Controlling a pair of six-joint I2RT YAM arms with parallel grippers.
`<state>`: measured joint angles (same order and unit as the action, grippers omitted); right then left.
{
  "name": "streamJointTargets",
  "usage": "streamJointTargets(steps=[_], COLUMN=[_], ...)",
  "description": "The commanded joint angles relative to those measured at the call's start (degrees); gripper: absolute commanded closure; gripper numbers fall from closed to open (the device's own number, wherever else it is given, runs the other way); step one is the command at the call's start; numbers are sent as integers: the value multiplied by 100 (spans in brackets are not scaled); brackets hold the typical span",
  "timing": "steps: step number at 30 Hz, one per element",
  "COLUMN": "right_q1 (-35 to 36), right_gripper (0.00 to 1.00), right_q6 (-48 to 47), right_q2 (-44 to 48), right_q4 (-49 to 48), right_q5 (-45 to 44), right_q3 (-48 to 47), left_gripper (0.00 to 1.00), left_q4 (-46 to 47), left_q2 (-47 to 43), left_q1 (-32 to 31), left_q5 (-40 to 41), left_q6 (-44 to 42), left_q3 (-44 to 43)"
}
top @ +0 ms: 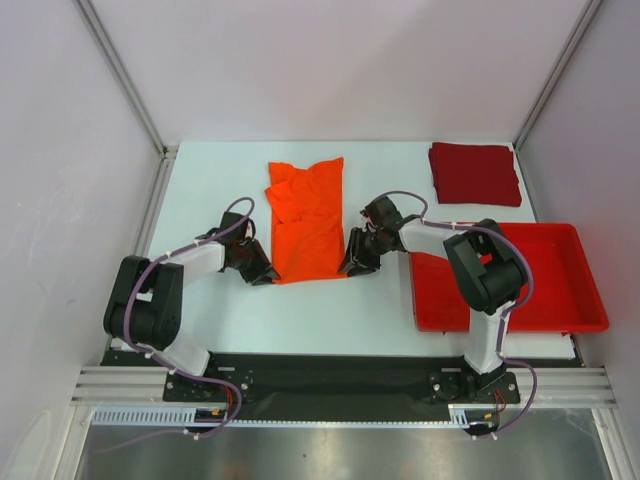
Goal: Fold and stack the t-shirts
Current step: Fold the tshirt
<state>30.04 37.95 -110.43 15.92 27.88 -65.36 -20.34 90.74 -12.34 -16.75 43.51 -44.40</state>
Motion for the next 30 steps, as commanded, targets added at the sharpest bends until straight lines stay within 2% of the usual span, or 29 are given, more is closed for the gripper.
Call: streamJointTargets(steps=[1,2,4,5,6,7,8,15,21,25,29,30], right_q1=[37,37,37,45,63,72,89,387,660,845,924,924], right_gripper=[63,66,78,84,95,98,100,100,100,100,100,100], right_q6=[-69,-69,-113,-165,-270,-332,-376,-456,-192,1,124,98], right_q2=[-250,-268,-251,-233,-198,-172,-85,898,2041,2726,3229,3273], right_q4=[43,51,51,77,165,235,305,710,859,1114,1614,1703], right_q5=[-283,-283,-292,-292,-335,-379,-414,-625,-792,-854,-977,-1056], right_q3=[41,15,-29,-38,-55,-90,-91,550,1516,1720,1404,1317], left_gripper=[72,75,77,82,85,88,97,100,100,100,100,100], left_q4=[-40,-49,-84,-84,-119,-111,-119,-461,-1040,-1621,-2210,-2298], left_q2=[119,146,163,172,172,172,155,-582,-1935,-2797,-3492,-3484], left_q1=[30,30,30,30,30,30,21,-190,-532,-1418,-1658,-1658], left_q5=[243,243,252,252,269,295,313,585,655,937,1402,1638], left_q6=[-140,-149,-202,-220,-255,-264,-281,-273,193,658,809,748], left_q3=[99,90,72,81,72,81,98,458,1214,1232,890,585])
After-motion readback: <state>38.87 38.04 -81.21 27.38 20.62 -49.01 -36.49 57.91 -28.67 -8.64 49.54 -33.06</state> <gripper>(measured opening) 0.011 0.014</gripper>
